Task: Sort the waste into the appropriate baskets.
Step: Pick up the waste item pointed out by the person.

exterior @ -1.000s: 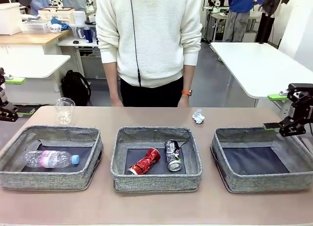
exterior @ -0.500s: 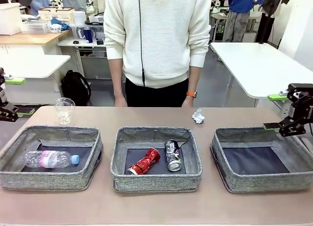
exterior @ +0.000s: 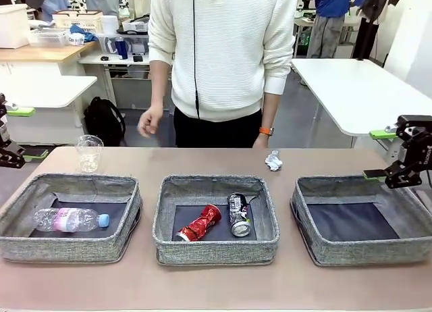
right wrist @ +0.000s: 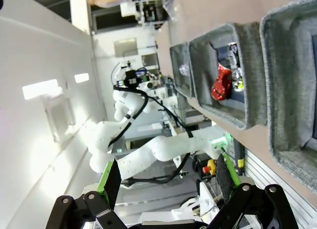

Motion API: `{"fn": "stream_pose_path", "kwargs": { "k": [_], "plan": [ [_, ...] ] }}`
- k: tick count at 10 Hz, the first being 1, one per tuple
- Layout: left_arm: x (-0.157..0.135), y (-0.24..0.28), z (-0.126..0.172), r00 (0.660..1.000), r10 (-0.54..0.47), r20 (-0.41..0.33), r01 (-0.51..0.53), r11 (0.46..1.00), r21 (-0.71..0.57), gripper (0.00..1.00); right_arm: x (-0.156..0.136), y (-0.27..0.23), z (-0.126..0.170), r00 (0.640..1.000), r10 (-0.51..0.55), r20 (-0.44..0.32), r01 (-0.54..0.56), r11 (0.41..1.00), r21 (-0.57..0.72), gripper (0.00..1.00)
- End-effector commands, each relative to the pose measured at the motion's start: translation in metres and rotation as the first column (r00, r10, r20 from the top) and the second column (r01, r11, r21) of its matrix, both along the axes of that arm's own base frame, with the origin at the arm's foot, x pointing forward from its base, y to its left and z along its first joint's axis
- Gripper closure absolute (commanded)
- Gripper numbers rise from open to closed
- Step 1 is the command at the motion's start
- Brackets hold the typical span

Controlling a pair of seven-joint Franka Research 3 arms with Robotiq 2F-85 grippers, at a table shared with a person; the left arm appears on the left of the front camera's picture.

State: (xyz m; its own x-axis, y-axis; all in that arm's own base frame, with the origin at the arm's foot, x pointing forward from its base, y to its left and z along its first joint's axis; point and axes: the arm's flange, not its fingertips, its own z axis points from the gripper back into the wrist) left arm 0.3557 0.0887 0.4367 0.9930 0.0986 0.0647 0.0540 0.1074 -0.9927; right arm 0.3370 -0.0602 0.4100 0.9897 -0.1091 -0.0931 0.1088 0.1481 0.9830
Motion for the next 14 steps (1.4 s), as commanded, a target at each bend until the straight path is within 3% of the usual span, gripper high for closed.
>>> {"fn": "stream_pose_path", "kwargs": {
  "k": [1, 11, 12, 13, 14],
  "plan": [
    [-0.004, -0.001, 0.001, 1.000, -0.013, 0.010, 0.013, 1.000, -0.001, 0.00, 0.002, -0.002, 0.005, 1.000, 0.003, -0.010, -0.003, 1.000, 0.014, 0.00],
    [0.000, 0.000, 0.000, 1.000, 0.000, 0.000, 0.000, 1.000, 0.000, 0.00, 0.002, -0.002, 0.005, 1.000, 0.003, -0.010, -0.003, 1.000, 0.014, 0.00],
    [0.011, -0.005, 0.005, 0.955, 0.265, 0.134, -0.296, 0.817, 0.495, 0.00, 0.002, -0.002, 0.005, 1.000, 0.003, -0.010, -0.003, 1.000, 0.014, 0.00],
    [0.021, -0.015, 0.012, 0.930, 0.263, 0.258, -0.363, 0.540, 0.759, 0.00, 0.002, -0.002, 0.005, 1.000, 0.003, -0.010, -0.003, 1.000, 0.014, 0.00],
    [0.030, -0.024, 0.020, 0.910, 0.249, 0.331, -0.398, 0.307, 0.864, 0.00, 0.002, -0.002, 0.005, 1.000, 0.003, -0.010, -0.003, 1.000, 0.014, 0.00]
  ]
}}
